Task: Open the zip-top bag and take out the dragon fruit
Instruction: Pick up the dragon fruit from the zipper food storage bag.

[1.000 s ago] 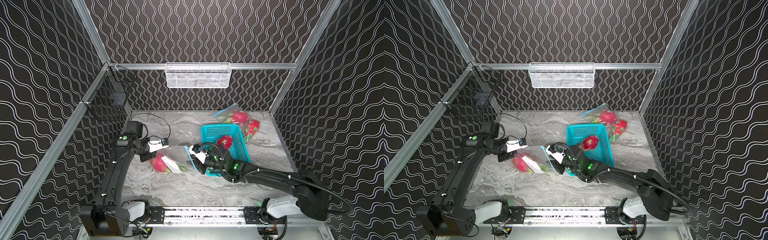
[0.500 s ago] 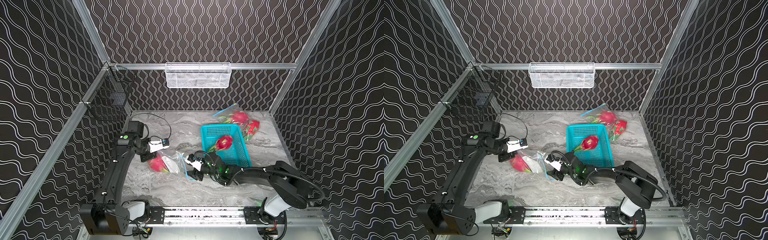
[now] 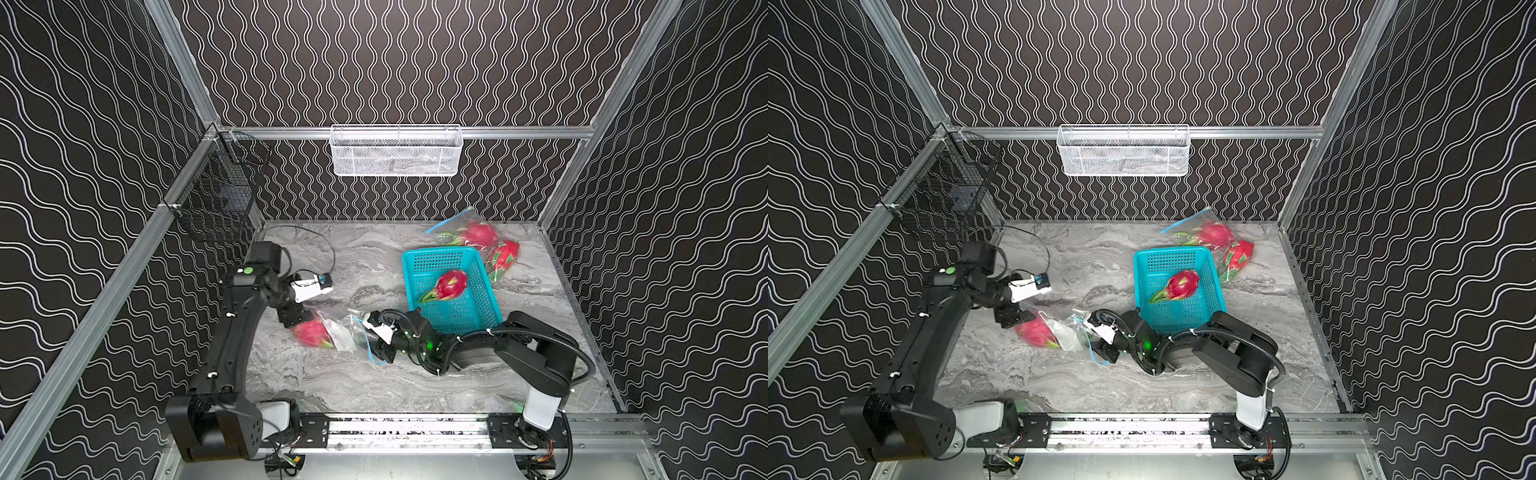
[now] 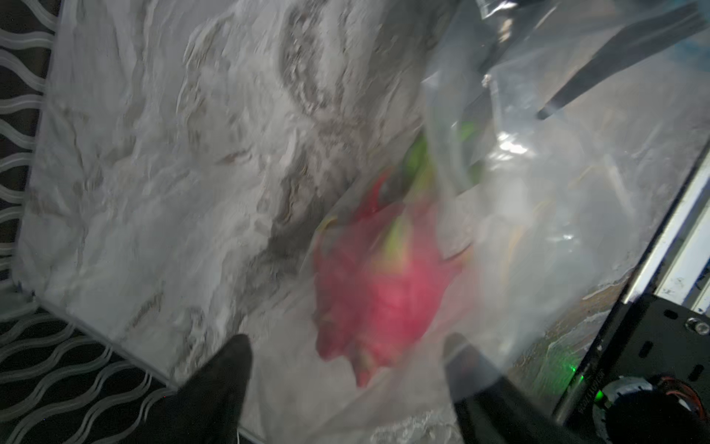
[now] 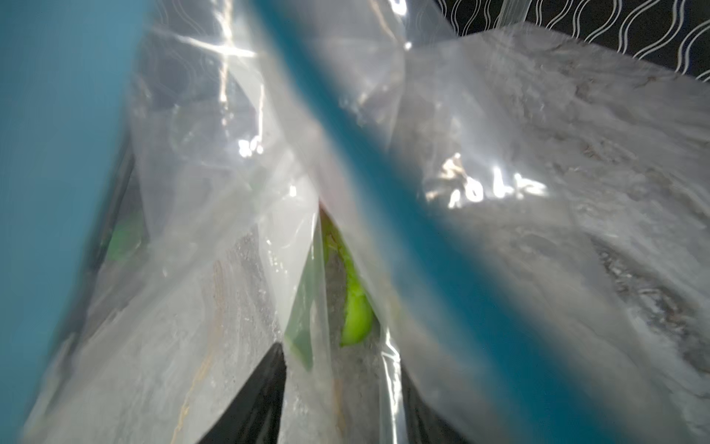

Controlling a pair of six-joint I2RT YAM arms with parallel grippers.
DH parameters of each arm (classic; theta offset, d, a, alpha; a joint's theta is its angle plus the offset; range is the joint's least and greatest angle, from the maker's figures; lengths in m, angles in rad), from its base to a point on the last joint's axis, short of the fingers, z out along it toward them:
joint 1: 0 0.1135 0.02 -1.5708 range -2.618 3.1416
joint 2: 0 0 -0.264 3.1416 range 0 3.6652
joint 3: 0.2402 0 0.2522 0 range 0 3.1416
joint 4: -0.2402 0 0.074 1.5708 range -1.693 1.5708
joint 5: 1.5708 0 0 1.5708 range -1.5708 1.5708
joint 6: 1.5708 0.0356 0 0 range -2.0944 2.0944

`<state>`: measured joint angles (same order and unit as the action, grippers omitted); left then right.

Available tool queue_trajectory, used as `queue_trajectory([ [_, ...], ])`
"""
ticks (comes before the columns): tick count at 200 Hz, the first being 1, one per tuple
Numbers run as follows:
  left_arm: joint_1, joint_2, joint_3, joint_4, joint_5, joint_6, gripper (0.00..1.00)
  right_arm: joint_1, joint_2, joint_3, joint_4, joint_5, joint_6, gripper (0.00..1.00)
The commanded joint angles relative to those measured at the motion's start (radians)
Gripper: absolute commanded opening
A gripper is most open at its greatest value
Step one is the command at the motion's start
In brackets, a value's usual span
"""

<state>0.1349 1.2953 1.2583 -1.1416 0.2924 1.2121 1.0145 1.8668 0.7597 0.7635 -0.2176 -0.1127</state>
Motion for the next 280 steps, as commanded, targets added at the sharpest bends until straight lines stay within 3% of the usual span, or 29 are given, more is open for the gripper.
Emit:
queue_trajectory([
  [1, 0.112, 0.057, 0.081, -0.115, 0.076, 0.104, 0.94, 0.001, 0.025, 0.022, 0.020, -0.004, 0.019, 0.50],
  [18, 0.193, 0.100, 0.124, -0.189, 0.079, 0.185, 0.95, 0.008, 0.065, 0.050, 0.010, 0.011, 0.033, 0.51],
  [47, 0.271, 0.129, 0.064, -0.184, 0.009, 0.296, 0.94, 0.019, 0.114, 0.109, -0.005, 0.018, 0.034, 0.51],
  [80, 0.282, 0.160, -0.079, -0.040, -0.065, 0.310, 0.82, 0.021, 0.162, 0.180, -0.063, 0.005, 0.019, 0.52],
  [99, 0.253, 0.162, -0.130, 0.016, -0.045, 0.300, 0.73, 0.021, 0.163, 0.207, -0.101, -0.008, 0.015, 0.50],
  [119, 0.206, 0.166, -0.145, 0.071, -0.016, 0.243, 0.54, 0.022, 0.119, 0.227, -0.140, -0.034, 0.014, 0.50],
  [131, 0.194, 0.166, -0.149, 0.121, 0.006, 0.211, 0.33, 0.021, 0.087, 0.264, -0.200, -0.051, -0.002, 0.50],
  [146, 0.185, 0.176, -0.154, 0.185, 0.009, 0.186, 0.00, 0.021, 0.054, 0.304, -0.272, -0.061, -0.024, 0.50],
  [181, 0.184, 0.183, -0.183, 0.293, -0.061, 0.263, 0.00, -0.002, 0.040, 0.352, -0.380, -0.069, -0.056, 0.49],
  [239, 0.154, 0.206, -0.195, 0.386, -0.135, 0.360, 0.00, -0.079, 0.077, 0.340, -0.386, -0.095, -0.036, 0.42],
  [280, 0.103, 0.225, -0.177, 0.353, -0.118, 0.289, 0.00, -0.069, 0.142, 0.357, -0.362, -0.112, -0.011, 0.44],
])
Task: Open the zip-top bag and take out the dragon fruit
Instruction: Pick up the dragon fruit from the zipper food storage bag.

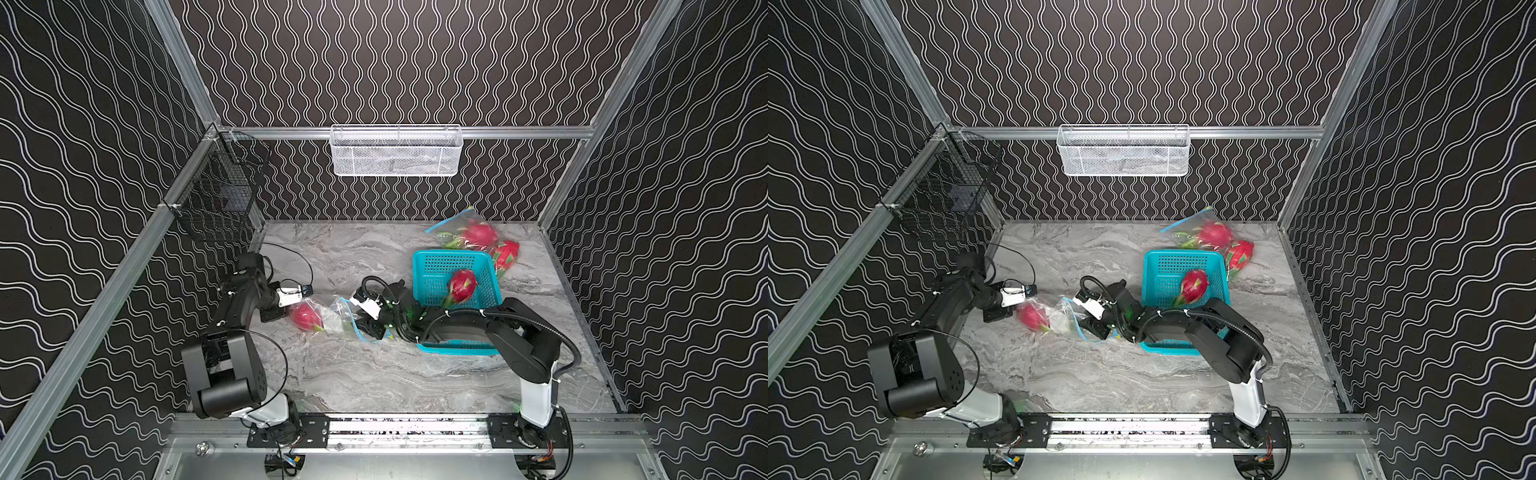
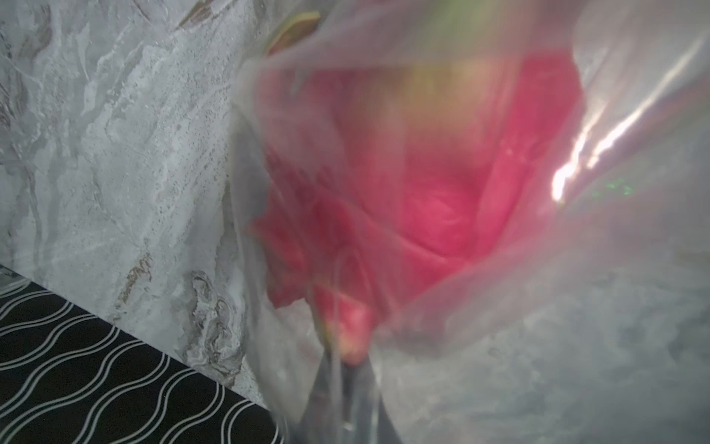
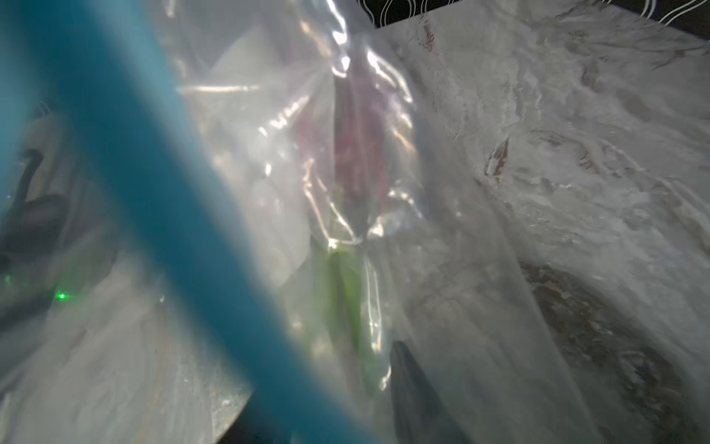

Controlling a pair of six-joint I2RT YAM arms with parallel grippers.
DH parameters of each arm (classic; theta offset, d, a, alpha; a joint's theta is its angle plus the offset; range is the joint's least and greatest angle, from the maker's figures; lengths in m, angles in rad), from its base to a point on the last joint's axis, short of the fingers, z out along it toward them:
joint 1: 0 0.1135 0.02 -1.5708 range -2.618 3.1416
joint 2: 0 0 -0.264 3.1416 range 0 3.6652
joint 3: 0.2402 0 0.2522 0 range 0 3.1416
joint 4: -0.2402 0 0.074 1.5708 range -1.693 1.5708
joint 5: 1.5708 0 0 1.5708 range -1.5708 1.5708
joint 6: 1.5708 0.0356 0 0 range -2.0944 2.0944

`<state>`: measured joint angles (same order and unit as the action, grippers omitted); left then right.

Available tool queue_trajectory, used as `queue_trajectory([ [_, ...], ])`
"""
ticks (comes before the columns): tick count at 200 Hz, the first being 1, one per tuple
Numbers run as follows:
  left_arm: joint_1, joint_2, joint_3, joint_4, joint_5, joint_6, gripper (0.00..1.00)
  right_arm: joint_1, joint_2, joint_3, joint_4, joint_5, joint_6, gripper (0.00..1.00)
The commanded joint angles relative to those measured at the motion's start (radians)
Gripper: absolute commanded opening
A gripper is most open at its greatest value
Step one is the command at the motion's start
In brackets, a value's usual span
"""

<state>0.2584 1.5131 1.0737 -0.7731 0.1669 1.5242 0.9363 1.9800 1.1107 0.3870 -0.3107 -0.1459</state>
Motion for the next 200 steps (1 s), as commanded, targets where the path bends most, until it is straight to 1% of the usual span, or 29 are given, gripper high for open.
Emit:
queue_trajectory([
  [1, -0.021, 0.007, 0.006, -0.015, 0.007, -0.023, 0.00, 0.009, 0.031, 0.006, 0.017, -0.019, 0.024, 0.44],
  [26, -0.036, 0.005, -0.010, -0.023, 0.005, -0.024, 0.00, 0.013, 0.065, 0.005, 0.070, -0.019, 0.066, 0.44],
  [34, -0.039, 0.006, -0.014, -0.023, 0.000, -0.022, 0.00, 0.013, 0.070, -0.001, 0.097, -0.023, 0.082, 0.43],
  [45, -0.039, 0.011, -0.014, -0.025, -0.003, -0.019, 0.00, 0.013, 0.077, -0.005, 0.121, -0.025, 0.099, 0.37],
  [63, -0.039, 0.018, -0.005, -0.030, -0.006, -0.021, 0.00, 0.011, 0.090, 0.003, 0.144, -0.010, 0.121, 0.22],
  [70, -0.039, 0.018, -0.003, -0.031, -0.006, -0.021, 0.00, 0.009, 0.095, 0.005, 0.156, 0.002, 0.132, 0.20],
  [80, -0.039, 0.017, -0.002, -0.038, -0.004, -0.018, 0.00, 0.004, 0.098, 0.007, 0.173, 0.009, 0.153, 0.20],
  [94, -0.038, 0.015, -0.005, -0.047, 0.000, -0.009, 0.00, -0.007, 0.106, 0.010, 0.197, -0.009, 0.186, 0.23],
  [113, -0.040, 0.016, -0.008, -0.047, 0.001, -0.008, 0.00, -0.005, 0.122, 0.044, 0.186, -0.021, 0.192, 0.24],
  [131, -0.043, 0.015, -0.006, -0.052, 0.006, -0.011, 0.00, -0.001, 0.138, 0.071, 0.178, -0.031, 0.203, 0.30],
  [146, -0.045, 0.009, -0.010, -0.054, 0.008, -0.008, 0.00, 0.004, 0.141, 0.079, 0.180, -0.025, 0.200, 0.30],
  [156, -0.045, 0.004, -0.011, -0.052, 0.010, -0.006, 0.00, 0.005, 0.141, 0.081, 0.180, -0.024, 0.202, 0.25],
  [171, -0.045, 0.003, -0.010, -0.049, 0.010, -0.007, 0.00, 0.005, 0.137, 0.080, 0.180, -0.018, 0.204, 0.13],
  [186, -0.045, 0.003, -0.005, -0.052, 0.010, -0.010, 0.00, 0.005, 0.133, 0.080, 0.168, -0.017, 0.205, 0.00],
  [200, -0.045, 0.001, -0.002, -0.049, 0.010, -0.013, 0.00, 0.006, 0.113, 0.075, 0.151, -0.015, 0.200, 0.00],
])
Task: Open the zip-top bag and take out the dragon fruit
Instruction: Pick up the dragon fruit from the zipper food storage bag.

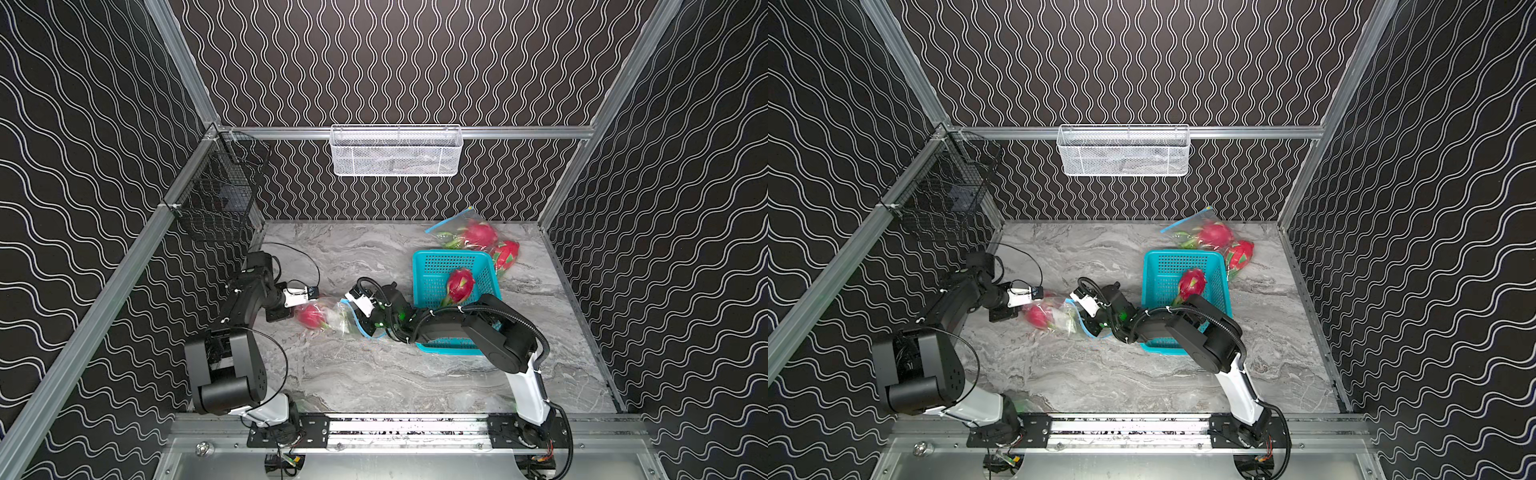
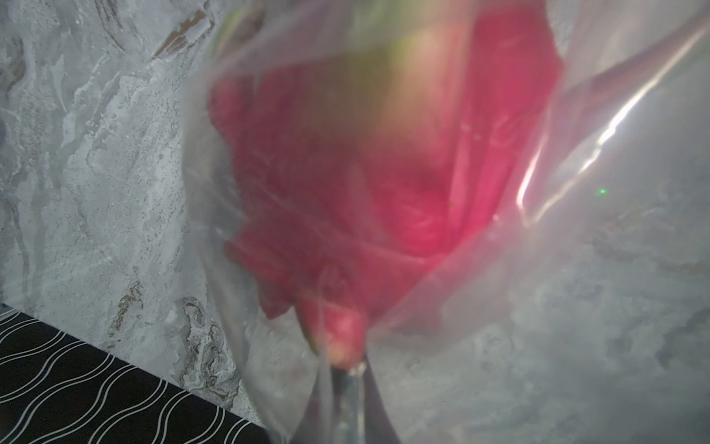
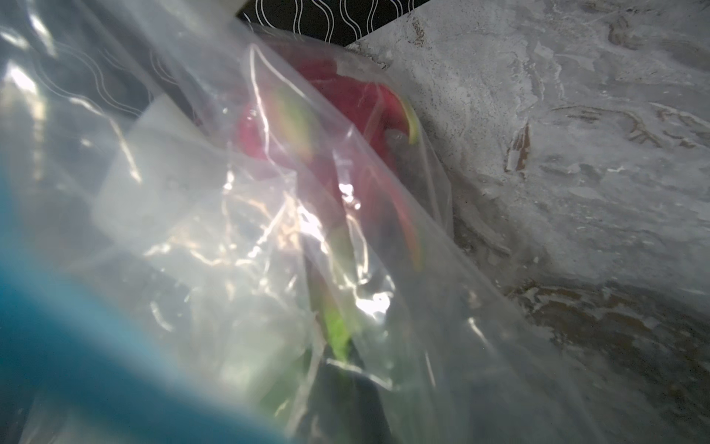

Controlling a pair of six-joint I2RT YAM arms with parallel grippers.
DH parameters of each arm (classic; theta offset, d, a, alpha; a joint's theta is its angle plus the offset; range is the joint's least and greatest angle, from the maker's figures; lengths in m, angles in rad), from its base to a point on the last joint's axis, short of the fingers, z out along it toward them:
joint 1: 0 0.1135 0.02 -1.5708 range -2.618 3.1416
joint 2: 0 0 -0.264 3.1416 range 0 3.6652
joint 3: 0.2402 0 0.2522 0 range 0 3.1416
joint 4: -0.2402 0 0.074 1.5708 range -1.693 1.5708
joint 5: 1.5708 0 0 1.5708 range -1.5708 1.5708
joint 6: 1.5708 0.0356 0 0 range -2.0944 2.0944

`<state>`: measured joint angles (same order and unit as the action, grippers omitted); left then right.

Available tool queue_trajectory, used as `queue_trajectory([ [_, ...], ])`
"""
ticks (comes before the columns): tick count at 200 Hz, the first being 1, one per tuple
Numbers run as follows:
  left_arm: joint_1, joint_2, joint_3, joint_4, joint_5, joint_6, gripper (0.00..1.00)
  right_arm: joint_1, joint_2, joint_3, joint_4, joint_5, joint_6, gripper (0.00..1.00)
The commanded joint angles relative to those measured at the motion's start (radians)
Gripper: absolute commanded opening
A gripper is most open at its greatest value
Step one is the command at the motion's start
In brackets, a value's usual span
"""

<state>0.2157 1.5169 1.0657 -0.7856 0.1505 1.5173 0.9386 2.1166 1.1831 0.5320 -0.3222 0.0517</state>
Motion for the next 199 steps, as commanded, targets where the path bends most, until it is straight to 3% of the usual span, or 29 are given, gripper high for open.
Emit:
queue_trajectory([
  [1, -0.003, -0.003, 0.006, -0.037, 0.026, -0.007, 0.00, 0.003, -0.026, 0.001, 0.005, -0.003, 0.002, 0.00],
  [110, 0.091, 0.028, 0.077, 0.065, -0.050, -0.035, 0.00, -0.005, -0.379, -0.107, -0.249, 0.058, -0.113, 0.00],
  [199, 0.102, 0.064, 0.033, 0.172, -0.167, -0.045, 0.00, -0.026, -0.602, -0.141, -0.213, -0.051, -0.027, 0.00],
])
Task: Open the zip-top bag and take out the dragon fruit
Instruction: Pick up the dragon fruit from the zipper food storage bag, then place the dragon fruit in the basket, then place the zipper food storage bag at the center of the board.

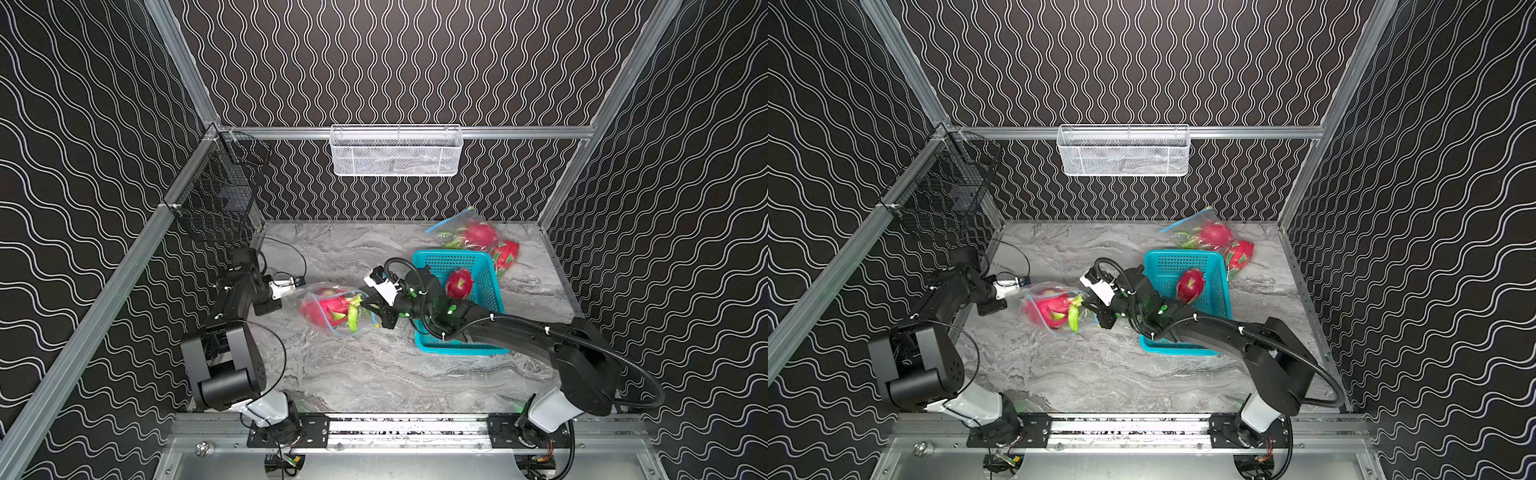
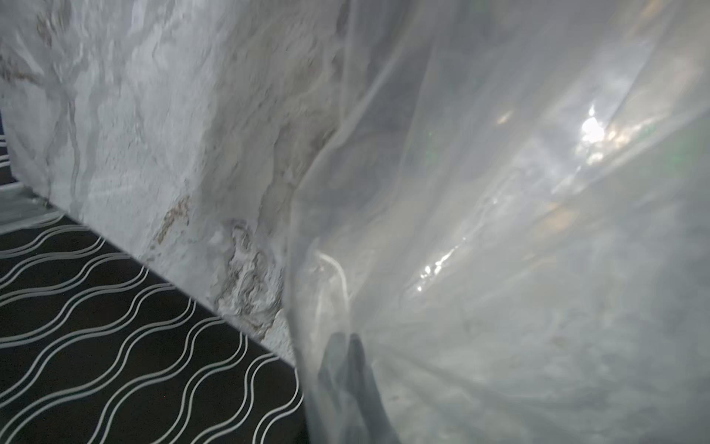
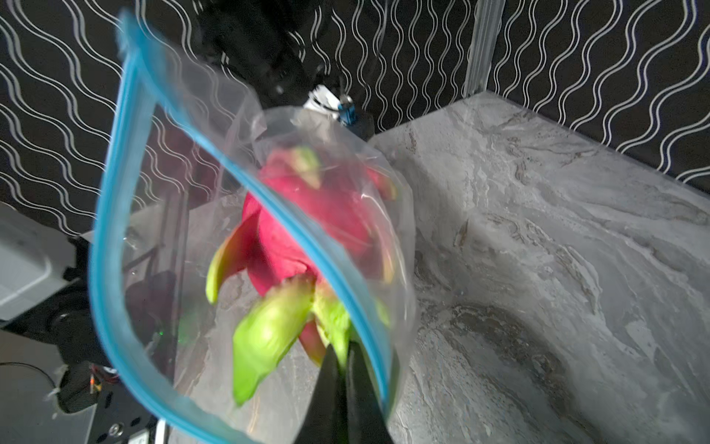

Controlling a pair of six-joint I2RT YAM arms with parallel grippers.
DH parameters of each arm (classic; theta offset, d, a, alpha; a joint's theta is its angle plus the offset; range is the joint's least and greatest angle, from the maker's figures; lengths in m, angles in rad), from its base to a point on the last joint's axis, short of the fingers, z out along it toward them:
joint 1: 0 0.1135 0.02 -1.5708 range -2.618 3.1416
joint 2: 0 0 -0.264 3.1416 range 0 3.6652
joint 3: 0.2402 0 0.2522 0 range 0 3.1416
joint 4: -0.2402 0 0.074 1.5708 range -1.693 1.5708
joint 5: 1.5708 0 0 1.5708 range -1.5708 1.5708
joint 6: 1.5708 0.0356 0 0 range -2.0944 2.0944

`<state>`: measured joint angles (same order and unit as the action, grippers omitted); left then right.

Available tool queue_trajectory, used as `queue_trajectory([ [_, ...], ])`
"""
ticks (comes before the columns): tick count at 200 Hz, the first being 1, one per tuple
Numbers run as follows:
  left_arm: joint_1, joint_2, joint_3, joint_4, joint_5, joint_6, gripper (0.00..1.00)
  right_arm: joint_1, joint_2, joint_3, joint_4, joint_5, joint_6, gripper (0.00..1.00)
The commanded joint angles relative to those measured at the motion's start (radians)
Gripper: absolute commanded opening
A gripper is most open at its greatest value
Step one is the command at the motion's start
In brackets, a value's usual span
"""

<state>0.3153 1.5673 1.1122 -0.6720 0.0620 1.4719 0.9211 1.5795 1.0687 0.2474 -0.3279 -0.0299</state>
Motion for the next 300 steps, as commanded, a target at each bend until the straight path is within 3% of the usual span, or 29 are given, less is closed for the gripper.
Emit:
queue_trajectory([
  [1, 0.002, 0.014, -0.014, 0.059, -0.080, 0.002, 0.00, -0.010, -0.069, -0.029, 0.076, -0.047, 0.058, 0.00],
  [39, 0.002, 0.026, -0.026, 0.090, -0.111, -0.013, 0.00, -0.068, -0.168, -0.090, 0.180, -0.113, 0.167, 0.00],
  [81, -0.006, 0.062, 0.009, 0.109, -0.163, -0.081, 0.00, -0.150, -0.286, -0.085, 0.095, -0.139, 0.193, 0.00],
  [117, -0.029, 0.091, 0.063, 0.090, -0.182, -0.186, 0.00, -0.237, -0.401, -0.095, -0.064, -0.052, 0.149, 0.00],
  [133, -0.057, 0.109, 0.158, 0.011, -0.132, -0.341, 0.00, -0.285, -0.445, -0.106, -0.130, -0.008, 0.137, 0.00],
  [163, -0.105, 0.154, 0.401, -0.143, 0.092, -0.664, 0.00, -0.357, -0.513, -0.156, -0.205, 0.103, 0.133, 0.00],
  [210, -0.205, 0.209, 0.546, 0.036, 0.088, -0.997, 0.00, -0.438, -0.528, -0.230, -0.233, 0.213, 0.137, 0.00],
  [236, -0.225, 0.217, 0.478, 0.221, 0.022, -1.068, 0.00, -0.471, -0.485, -0.246, -0.208, 0.234, 0.147, 0.00],
  [259, -0.261, 0.203, 0.366, 0.351, -0.099, -1.005, 0.00, -0.478, -0.424, -0.236, -0.187, 0.237, 0.145, 0.00],
  [280, -0.265, 0.176, 0.274, 0.379, -0.124, -0.946, 0.00, -0.514, -0.357, -0.211, -0.178, 0.252, 0.137, 0.00],
  [300, -0.264, 0.135, 0.206, 0.305, -0.085, -0.884, 0.46, -0.519, -0.298, -0.190, -0.173, 0.262, 0.126, 0.00],
])
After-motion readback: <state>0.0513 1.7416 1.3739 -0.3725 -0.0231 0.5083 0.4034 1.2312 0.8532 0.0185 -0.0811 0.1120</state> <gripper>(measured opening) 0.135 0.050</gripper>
